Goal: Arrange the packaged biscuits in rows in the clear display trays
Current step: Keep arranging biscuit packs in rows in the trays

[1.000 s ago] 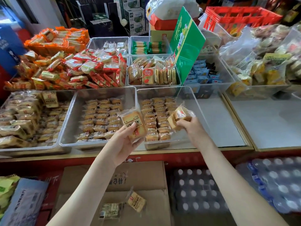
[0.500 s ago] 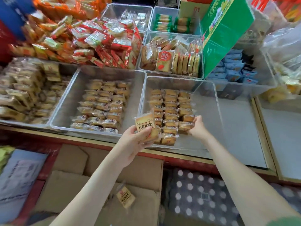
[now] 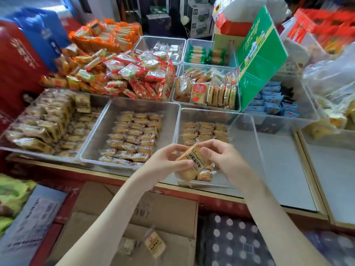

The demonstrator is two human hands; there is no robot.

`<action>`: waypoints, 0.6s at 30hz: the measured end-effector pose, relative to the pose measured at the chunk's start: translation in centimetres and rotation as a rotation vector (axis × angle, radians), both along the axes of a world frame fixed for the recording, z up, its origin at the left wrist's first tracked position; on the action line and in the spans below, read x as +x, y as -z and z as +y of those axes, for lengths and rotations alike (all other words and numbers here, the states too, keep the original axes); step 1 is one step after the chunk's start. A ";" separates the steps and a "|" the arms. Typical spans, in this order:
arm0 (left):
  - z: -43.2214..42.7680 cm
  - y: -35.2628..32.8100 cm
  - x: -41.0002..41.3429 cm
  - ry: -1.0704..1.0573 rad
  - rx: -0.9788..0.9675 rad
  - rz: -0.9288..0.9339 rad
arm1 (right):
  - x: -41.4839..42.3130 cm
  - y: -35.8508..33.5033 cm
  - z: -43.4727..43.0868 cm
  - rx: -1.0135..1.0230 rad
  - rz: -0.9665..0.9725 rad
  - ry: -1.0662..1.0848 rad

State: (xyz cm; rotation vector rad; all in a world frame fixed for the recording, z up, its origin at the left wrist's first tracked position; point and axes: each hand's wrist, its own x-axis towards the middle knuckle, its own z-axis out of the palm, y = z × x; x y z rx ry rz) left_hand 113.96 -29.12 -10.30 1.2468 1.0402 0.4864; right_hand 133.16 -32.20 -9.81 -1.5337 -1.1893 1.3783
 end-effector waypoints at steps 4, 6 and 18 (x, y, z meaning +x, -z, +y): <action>-0.2 -1.7 -1.4 -0.239 -0.015 -0.101 | -1.9 -1.0 -0.9 -0.045 0.355 0.185; -0.8 -2.2 -2.1 -0.296 -0.041 -0.171 | -3.6 -1.6 -1.4 -0.044 0.471 0.299; -3.0 -3.5 -8.3 -0.401 0.340 -0.006 | -10.6 -4.0 -4.2 0.099 0.686 0.528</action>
